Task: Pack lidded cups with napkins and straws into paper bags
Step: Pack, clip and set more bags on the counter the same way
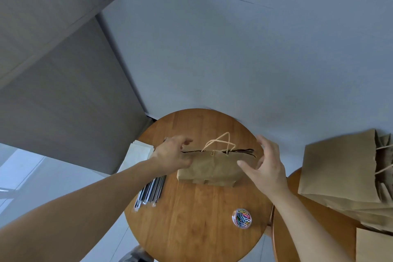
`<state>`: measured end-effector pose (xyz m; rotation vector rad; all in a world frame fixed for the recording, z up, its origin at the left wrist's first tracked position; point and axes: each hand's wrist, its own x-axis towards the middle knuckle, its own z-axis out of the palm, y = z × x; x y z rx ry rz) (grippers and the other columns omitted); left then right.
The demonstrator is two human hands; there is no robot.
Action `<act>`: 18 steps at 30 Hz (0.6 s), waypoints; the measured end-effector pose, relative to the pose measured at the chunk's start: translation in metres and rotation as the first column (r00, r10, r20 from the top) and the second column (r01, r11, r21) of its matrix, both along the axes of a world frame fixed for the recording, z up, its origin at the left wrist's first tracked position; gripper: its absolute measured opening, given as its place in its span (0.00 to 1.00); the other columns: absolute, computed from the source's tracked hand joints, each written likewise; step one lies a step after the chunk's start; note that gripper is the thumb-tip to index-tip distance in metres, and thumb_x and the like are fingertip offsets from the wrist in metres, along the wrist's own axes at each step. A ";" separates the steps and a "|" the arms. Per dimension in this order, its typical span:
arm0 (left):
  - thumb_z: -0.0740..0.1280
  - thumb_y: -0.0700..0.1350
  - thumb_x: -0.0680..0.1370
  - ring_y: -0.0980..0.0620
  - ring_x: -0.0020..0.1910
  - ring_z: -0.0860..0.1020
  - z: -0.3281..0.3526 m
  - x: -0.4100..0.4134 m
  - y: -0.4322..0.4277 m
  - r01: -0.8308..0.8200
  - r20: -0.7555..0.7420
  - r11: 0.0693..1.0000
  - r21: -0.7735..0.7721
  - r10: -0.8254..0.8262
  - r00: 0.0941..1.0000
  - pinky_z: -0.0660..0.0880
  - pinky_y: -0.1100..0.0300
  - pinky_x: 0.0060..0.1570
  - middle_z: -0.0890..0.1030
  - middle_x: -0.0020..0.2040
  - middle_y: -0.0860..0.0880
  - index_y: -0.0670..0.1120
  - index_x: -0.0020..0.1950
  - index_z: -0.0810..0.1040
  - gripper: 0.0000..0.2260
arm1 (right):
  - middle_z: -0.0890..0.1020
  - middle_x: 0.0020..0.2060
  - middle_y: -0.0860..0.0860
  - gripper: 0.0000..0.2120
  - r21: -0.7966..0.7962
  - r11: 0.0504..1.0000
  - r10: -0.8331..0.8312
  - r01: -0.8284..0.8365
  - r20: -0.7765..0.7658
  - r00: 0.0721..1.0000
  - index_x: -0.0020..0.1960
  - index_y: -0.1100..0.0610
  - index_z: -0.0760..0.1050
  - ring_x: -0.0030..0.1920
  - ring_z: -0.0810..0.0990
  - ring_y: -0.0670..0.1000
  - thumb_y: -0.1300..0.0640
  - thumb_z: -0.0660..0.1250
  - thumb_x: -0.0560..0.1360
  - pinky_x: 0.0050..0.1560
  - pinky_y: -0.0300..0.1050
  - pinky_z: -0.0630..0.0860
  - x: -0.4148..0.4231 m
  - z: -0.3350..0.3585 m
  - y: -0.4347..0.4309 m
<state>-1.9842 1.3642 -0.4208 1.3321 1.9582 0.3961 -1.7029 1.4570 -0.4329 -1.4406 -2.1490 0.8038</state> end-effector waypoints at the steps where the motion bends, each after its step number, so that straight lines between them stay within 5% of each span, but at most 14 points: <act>1: 0.74 0.50 0.72 0.58 0.57 0.75 -0.004 -0.004 -0.005 -0.008 -0.002 0.999 -0.035 0.008 1.000 0.76 0.59 0.54 0.76 0.60 0.60 0.55 0.68 0.73 0.25 | 0.66 0.66 0.39 0.40 -0.114 0.993 0.012 -0.005 0.055 0.998 0.74 0.43 0.59 0.46 0.75 0.42 0.41 0.76 0.68 0.45 0.42 0.78 0.009 -0.006 0.003; 4: 0.71 0.49 0.74 0.52 0.53 0.79 -0.016 -0.007 -0.015 -0.021 0.009 0.992 -0.123 0.022 1.000 0.78 0.50 0.54 0.80 0.55 0.53 0.50 0.57 0.80 0.12 | 0.70 0.66 0.37 0.39 -0.305 0.950 0.102 -0.068 0.099 0.990 0.74 0.38 0.59 0.52 0.74 0.42 0.45 0.76 0.70 0.53 0.41 0.76 0.020 -0.022 0.009; 7: 0.69 0.46 0.77 0.49 0.45 0.80 -0.020 -0.003 -0.017 -0.126 0.013 0.985 -0.120 0.128 0.992 0.79 0.48 0.50 0.81 0.46 0.50 0.46 0.46 0.82 0.05 | 0.77 0.57 0.37 0.26 -0.347 0.933 0.127 -0.093 0.076 0.989 0.70 0.41 0.68 0.49 0.78 0.38 0.49 0.72 0.74 0.48 0.34 0.73 0.013 -0.030 0.014; 11: 0.68 0.47 0.79 0.55 0.30 0.72 -0.016 -0.002 -0.020 -0.226 0.047 0.971 -0.074 0.230 0.972 0.68 0.59 0.32 0.73 0.27 0.56 0.56 0.30 0.72 0.18 | 0.83 0.41 0.42 0.01 -0.331 0.944 0.040 -0.014 0.071 0.997 0.51 0.46 0.76 0.37 0.81 0.36 0.50 0.67 0.79 0.38 0.36 0.73 0.002 -0.030 0.016; 16: 0.65 0.46 0.81 0.63 0.34 0.77 0.013 -0.007 -0.027 -0.260 0.150 0.965 0.022 0.254 0.956 0.68 0.72 0.32 0.79 0.32 0.61 0.60 0.41 0.78 0.11 | 0.84 0.35 0.43 0.04 -0.311 0.949 -0.079 0.047 -0.093 0.992 0.47 0.44 0.74 0.35 0.83 0.41 0.51 0.64 0.80 0.32 0.39 0.77 -0.012 -0.007 0.005; 18: 0.65 0.45 0.81 0.68 0.33 0.77 0.030 -0.012 -0.031 -0.289 0.207 0.956 0.056 0.272 0.940 0.69 0.75 0.32 0.80 0.33 0.63 0.55 0.48 0.81 0.07 | 0.83 0.33 0.44 0.04 -0.284 0.957 -0.112 0.068 -0.143 0.983 0.46 0.44 0.73 0.31 0.81 0.43 0.49 0.64 0.80 0.30 0.39 0.75 -0.019 0.006 0.000</act>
